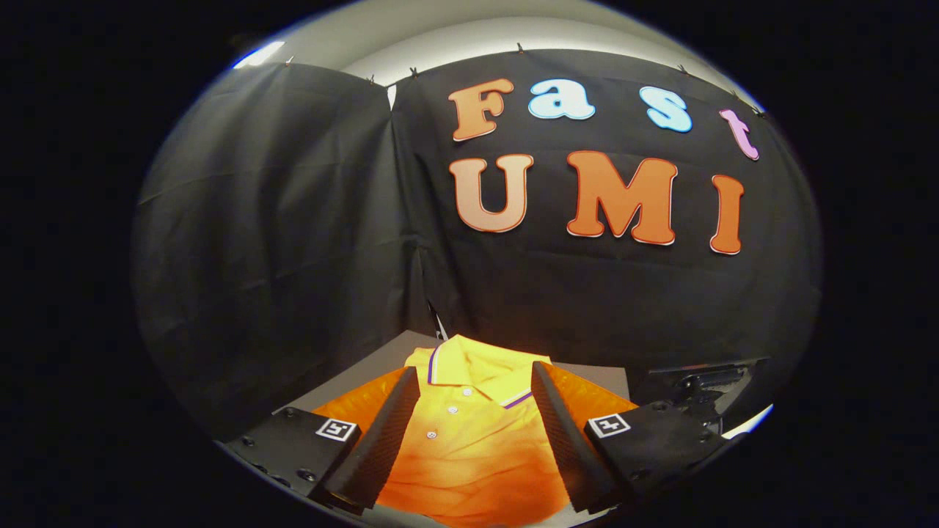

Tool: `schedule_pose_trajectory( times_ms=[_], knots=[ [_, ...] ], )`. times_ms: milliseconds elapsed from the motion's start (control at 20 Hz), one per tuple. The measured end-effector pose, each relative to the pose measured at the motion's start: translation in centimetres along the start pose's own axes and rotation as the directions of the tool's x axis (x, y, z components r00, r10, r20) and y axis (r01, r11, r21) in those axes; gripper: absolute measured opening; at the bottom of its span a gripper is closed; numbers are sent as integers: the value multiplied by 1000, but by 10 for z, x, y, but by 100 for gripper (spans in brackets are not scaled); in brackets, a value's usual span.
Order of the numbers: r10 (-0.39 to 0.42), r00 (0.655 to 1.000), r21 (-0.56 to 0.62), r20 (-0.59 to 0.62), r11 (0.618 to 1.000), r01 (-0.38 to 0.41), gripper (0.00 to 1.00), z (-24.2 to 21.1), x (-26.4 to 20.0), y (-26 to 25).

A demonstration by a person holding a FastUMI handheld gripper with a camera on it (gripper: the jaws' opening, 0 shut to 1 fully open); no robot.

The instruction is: Put the clothes into the washing machine and then close the washing machine lid.

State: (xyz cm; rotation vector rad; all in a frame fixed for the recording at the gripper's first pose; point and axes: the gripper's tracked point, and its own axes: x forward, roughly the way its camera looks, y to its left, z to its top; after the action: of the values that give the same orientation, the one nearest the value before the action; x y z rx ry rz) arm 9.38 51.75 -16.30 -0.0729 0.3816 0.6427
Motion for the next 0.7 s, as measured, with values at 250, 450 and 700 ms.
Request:
schedule_pose_trajectory(
  times_ms=[250, 450, 700],
  knots=[
    [-32, 991, -33, -130, 999, 27, 99, -44, 28, -3],
    [-38, 982, 2, -184, 999, 39, 99, -63, 37, -4],
    [-34, 973, -12, -227, 999, 32, 98, -77, 47, -3]
  ],
)
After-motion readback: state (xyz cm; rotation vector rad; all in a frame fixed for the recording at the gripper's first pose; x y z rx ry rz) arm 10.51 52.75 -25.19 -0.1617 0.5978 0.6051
